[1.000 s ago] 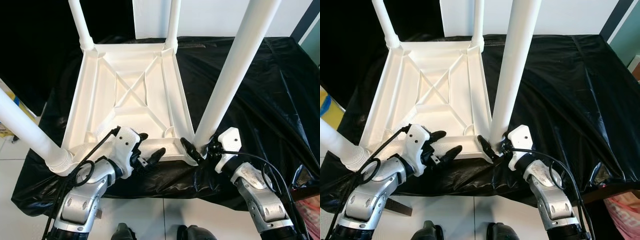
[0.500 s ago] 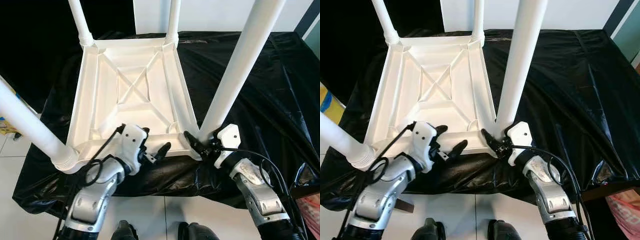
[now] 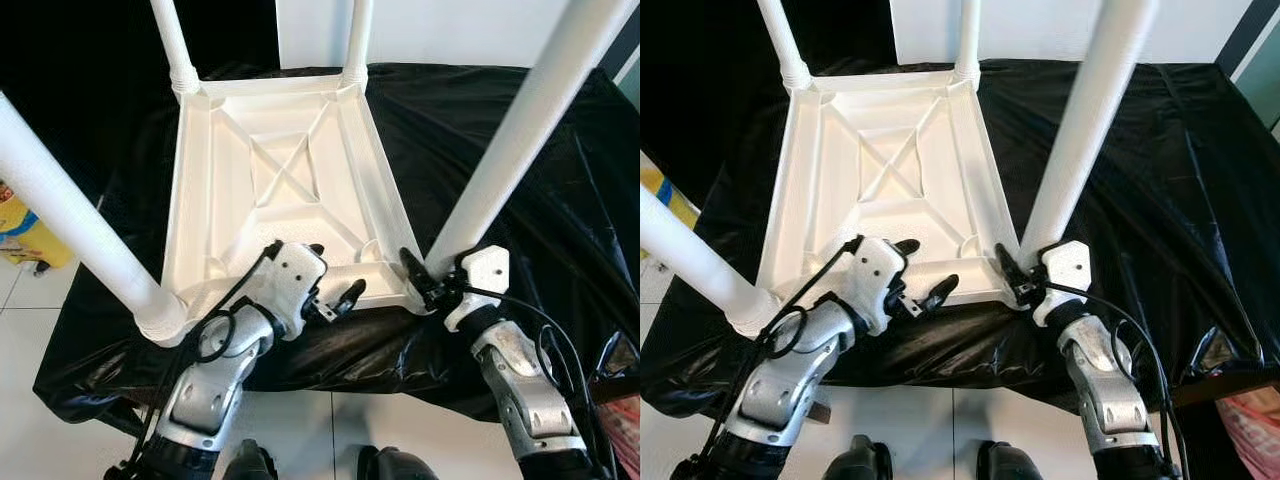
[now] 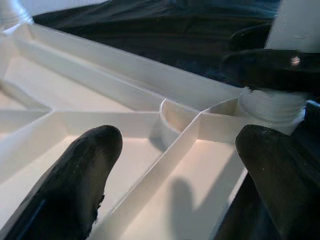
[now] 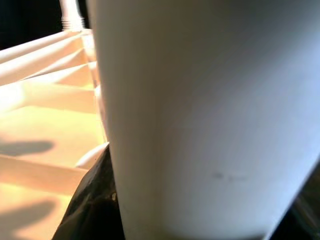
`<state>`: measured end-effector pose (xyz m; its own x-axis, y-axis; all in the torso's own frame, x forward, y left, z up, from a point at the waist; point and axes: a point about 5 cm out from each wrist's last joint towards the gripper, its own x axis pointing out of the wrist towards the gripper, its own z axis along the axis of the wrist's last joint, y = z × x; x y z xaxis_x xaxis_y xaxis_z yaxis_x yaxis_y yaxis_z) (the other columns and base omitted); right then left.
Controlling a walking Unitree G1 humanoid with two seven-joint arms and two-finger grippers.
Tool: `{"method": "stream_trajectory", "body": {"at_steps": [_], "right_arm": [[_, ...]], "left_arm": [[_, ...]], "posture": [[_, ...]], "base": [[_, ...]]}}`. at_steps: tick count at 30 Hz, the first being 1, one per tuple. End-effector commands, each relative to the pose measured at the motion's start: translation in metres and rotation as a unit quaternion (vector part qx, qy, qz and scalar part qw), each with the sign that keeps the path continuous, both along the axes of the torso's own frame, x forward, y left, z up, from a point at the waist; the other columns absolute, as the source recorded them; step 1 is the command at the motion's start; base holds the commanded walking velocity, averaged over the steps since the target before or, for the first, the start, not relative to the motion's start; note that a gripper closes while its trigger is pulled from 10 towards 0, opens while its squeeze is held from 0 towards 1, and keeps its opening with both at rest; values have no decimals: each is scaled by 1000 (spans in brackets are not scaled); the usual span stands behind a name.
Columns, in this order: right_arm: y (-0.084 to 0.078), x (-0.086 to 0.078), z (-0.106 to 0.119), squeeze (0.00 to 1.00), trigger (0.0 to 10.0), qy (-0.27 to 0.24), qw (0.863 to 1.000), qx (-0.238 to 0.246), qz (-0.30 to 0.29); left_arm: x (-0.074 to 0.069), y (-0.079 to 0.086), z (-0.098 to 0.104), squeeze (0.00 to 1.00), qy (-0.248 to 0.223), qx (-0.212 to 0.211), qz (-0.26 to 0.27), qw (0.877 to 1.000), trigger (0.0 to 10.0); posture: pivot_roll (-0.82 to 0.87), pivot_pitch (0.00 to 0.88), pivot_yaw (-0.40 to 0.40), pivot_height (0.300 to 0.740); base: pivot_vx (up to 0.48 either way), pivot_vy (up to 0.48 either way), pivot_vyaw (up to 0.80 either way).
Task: Building children table
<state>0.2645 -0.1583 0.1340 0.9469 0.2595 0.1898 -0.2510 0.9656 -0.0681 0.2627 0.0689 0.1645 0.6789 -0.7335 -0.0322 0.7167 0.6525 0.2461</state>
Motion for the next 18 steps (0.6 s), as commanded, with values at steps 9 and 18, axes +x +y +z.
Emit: {"method": "stream_trajectory", "body": {"at_steps": [9, 18], "right_arm": [[-24, -11, -38, 0, 10000, 102, 957, 34, -270], [-13, -7, -25, 0, 10000, 63, 967, 44, -245]], "left_arm": [[15, -17, -1, 0, -18, -12, 34, 999, 10000], [18, -22, 0, 0, -23, -6, 20, 1000, 10000]], "posture": [[-127, 111, 4, 740], [-123, 112, 21, 740]], "base": [[0, 0, 0], [0, 0, 0]]}}
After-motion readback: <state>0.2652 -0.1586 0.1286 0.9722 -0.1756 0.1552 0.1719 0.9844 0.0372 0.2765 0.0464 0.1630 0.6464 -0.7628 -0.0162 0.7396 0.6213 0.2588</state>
